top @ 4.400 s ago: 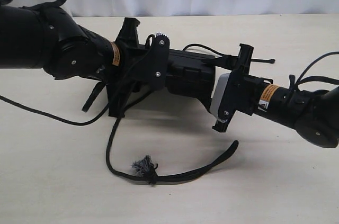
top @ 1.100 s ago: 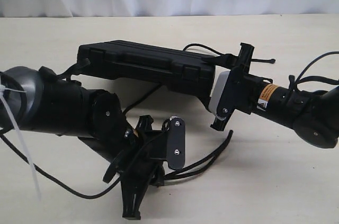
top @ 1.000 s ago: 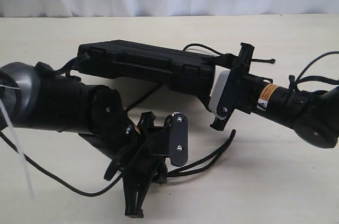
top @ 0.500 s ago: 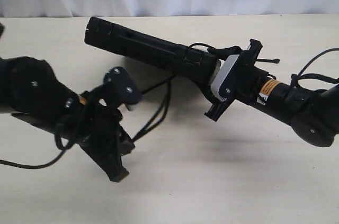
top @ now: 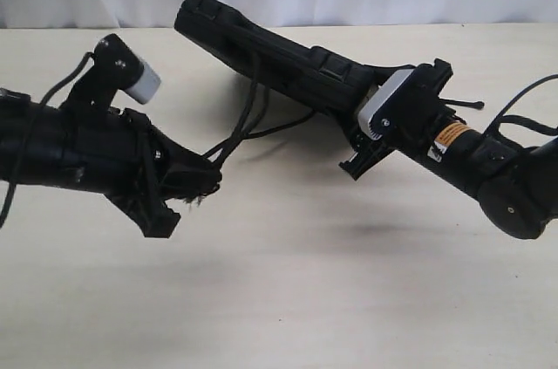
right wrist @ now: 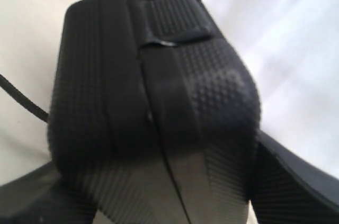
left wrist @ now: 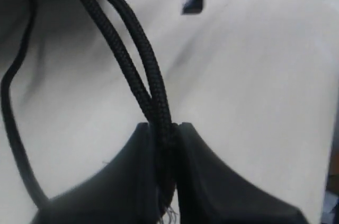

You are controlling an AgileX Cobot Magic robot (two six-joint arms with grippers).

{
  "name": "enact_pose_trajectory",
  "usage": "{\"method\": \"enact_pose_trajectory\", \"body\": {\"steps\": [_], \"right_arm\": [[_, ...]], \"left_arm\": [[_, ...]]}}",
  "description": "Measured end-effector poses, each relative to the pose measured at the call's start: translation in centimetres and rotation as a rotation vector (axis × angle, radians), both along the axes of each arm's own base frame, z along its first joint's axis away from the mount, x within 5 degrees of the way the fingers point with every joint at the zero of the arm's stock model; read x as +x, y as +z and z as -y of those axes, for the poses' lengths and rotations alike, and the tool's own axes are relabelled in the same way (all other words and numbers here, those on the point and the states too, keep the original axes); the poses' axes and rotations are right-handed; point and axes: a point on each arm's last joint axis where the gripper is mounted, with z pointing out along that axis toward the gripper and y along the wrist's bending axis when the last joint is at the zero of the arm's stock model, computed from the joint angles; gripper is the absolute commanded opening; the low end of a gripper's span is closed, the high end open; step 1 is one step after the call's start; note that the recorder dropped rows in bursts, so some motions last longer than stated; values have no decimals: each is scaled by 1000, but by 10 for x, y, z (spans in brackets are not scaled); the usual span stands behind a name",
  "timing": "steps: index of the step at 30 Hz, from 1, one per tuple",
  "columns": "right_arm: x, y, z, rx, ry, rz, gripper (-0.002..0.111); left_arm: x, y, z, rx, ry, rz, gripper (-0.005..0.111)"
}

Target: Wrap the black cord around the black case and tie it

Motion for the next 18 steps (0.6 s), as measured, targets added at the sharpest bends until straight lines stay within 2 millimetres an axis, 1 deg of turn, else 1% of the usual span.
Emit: {"method": "enact_pose_trajectory", "body": {"steps": [3, 4, 6, 7, 9, 10, 13, 16, 18], "right_arm": [[0, 0, 0, 5, -1, -1, 4], [0, 0, 0, 7, -3, -2, 4], [0, 1, 0, 10, -5, -1, 4], [0, 1, 0, 10, -5, -1, 4], [0, 1, 0, 11, -5, -2, 4], [0, 1, 0, 11, -5, -2, 4], [0, 1, 0, 11, -5, -2, 4], [0, 1, 0, 11, -5, -2, 4], [0, 1, 0, 11, -5, -2, 4]], "left_arm": [[6, 5, -13, -145, -32, 29, 0], [11, 5, -22, -217, -43, 41, 0], [16, 0, -33, -322, -81, 35, 0], [18, -4, -35, -353, -93, 31, 0], [25, -20, -37, -411, -102, 0, 0], [29, -32, -37, -417, -106, -21, 0], [36, -57, -37, -423, -85, -58, 0], [40, -73, -38, -442, -47, -112, 0], [41, -77, -38, -443, -44, -129, 0]]}}
